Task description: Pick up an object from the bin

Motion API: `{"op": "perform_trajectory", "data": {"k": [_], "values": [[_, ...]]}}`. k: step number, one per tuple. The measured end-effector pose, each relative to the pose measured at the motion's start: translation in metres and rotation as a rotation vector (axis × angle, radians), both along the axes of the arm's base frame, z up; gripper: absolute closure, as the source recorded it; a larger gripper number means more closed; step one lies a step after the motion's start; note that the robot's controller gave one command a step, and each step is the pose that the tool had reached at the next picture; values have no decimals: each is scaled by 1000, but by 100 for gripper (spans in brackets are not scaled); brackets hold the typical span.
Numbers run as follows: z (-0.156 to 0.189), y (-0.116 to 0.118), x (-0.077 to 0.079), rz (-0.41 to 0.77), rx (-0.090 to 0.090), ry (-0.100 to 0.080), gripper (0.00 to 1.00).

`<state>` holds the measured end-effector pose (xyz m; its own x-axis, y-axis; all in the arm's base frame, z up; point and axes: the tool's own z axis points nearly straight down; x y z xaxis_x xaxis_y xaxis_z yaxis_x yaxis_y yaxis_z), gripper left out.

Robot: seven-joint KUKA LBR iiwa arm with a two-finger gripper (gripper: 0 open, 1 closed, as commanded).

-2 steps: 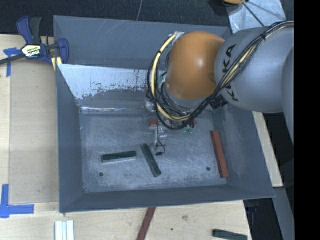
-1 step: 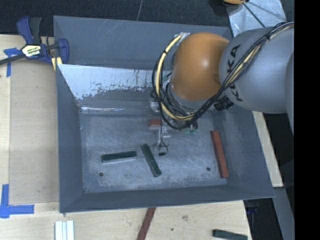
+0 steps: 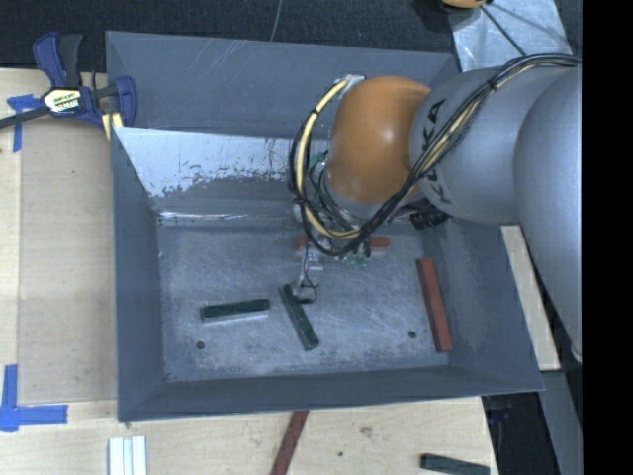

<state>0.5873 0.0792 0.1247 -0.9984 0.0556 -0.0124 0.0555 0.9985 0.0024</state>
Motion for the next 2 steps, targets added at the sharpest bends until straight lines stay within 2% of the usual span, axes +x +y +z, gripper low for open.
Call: {"op": "perform_trajectory", "data": {"k": [1,2], "values": [[-29,26,-18,21,-3,15,0],[-27,55,-38,110,-2,10,0]]}}
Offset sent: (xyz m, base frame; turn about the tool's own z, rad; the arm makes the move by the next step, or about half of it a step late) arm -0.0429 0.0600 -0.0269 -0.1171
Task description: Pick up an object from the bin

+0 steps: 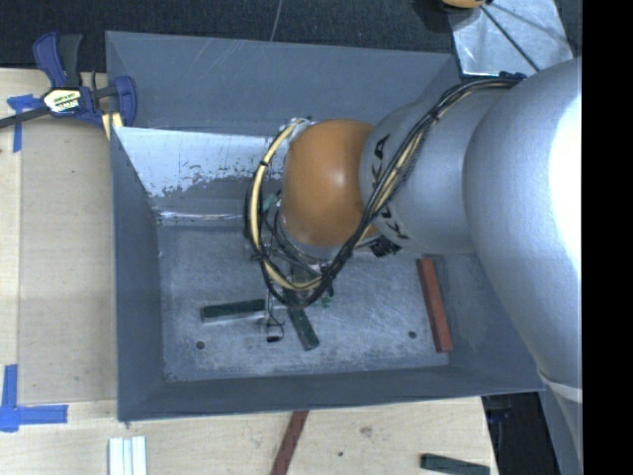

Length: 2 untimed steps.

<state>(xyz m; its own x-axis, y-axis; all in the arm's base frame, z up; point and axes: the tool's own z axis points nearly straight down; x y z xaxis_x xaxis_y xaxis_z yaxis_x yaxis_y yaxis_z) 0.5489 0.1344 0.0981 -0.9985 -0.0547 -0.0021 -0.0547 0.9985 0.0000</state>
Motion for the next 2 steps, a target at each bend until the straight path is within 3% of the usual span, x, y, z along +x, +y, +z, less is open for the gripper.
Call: {"op": "perform_trajectory", "data": {"k": [1,2], "values": [[-27,27,-19,-185,2,0,100],[-27,27,-19,-186,2,0,100]]}}
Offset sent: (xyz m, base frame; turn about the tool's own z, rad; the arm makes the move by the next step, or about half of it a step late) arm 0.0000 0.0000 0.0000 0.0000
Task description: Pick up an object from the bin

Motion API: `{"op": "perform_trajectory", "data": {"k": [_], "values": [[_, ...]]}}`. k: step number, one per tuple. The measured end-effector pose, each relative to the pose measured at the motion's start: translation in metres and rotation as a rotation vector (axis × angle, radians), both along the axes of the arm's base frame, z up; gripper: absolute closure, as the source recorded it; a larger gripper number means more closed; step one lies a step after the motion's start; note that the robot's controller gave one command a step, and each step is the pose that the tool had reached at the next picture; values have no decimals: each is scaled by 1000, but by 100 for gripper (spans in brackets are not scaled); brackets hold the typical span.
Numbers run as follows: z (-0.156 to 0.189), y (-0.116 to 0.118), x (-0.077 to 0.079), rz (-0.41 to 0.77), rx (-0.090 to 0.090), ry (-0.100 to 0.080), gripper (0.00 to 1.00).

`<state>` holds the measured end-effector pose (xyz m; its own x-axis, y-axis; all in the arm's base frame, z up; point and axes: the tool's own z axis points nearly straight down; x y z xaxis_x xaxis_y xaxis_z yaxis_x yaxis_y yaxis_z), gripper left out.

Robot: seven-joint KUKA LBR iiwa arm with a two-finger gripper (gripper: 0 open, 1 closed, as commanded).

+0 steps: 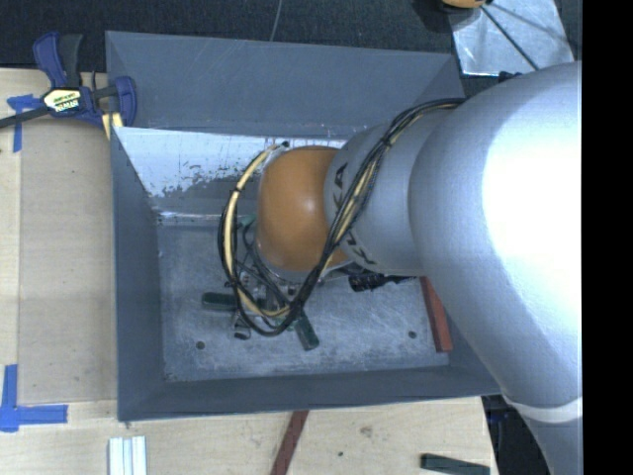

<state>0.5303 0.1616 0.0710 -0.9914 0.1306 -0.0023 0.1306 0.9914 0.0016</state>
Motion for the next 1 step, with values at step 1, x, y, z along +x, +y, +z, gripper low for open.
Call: {"op": "perform_trajectory", "data": {"k": [1], "values": [[161,-29,-3,-50,0,-4,100]]}}
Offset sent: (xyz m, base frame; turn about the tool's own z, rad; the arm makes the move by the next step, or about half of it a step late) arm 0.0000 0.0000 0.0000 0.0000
